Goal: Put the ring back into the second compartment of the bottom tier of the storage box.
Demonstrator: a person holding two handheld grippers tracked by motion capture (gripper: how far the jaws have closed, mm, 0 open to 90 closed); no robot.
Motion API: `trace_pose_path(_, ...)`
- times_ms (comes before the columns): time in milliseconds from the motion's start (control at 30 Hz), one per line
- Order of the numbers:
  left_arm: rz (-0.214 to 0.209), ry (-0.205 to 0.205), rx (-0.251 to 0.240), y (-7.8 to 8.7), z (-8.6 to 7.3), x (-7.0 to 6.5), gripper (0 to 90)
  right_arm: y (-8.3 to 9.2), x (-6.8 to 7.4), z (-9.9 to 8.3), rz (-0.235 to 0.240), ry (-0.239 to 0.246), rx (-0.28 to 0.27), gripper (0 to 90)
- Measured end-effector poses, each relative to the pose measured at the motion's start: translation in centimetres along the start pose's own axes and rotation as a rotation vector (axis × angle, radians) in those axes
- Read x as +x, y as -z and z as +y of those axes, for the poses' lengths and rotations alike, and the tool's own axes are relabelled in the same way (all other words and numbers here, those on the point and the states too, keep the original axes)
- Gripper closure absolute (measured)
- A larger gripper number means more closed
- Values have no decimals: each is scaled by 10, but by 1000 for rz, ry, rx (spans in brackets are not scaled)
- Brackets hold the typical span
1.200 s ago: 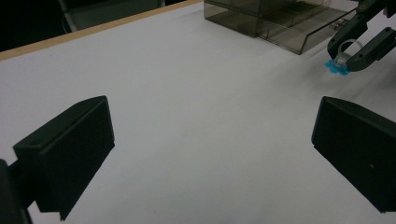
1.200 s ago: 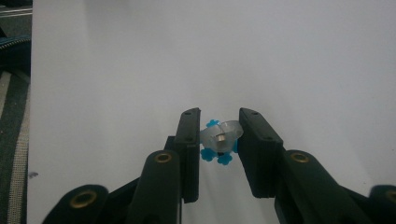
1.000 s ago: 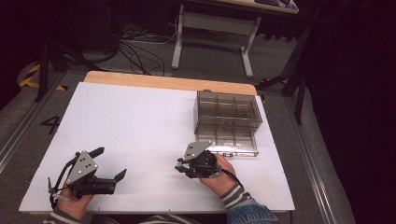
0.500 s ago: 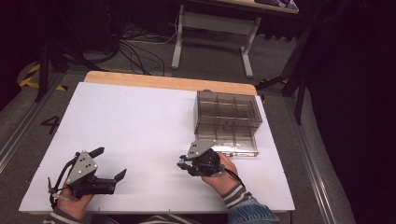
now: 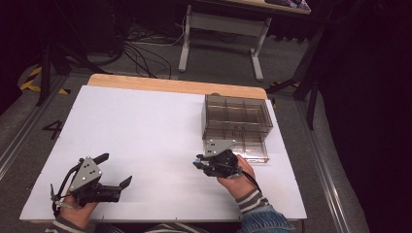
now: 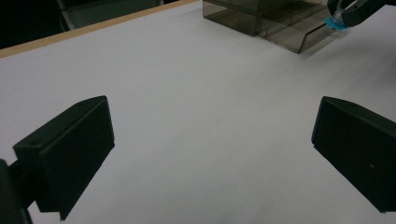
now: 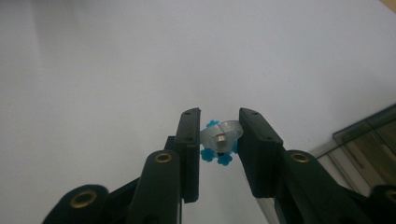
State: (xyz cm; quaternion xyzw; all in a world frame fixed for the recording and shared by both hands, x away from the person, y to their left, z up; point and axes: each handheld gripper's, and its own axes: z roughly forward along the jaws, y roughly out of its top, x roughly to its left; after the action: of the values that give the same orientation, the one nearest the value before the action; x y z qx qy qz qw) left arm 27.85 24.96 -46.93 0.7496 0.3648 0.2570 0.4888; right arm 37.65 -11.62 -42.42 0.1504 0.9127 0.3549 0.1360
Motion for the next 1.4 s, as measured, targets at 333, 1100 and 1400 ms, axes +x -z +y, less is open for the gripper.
trace_pose_path(333,1,2,1,0,0,0,0,8,-14,-5,-53,-65,15,703)
trace_pose_path(1100,7,-7,-2,1,0,1,0,28,-46,-31,-180,-203,38,703)
trace_pose_path(1400,6,-6,-1,1,0,0,0,27,-58,-44,-234,-263,71,703)
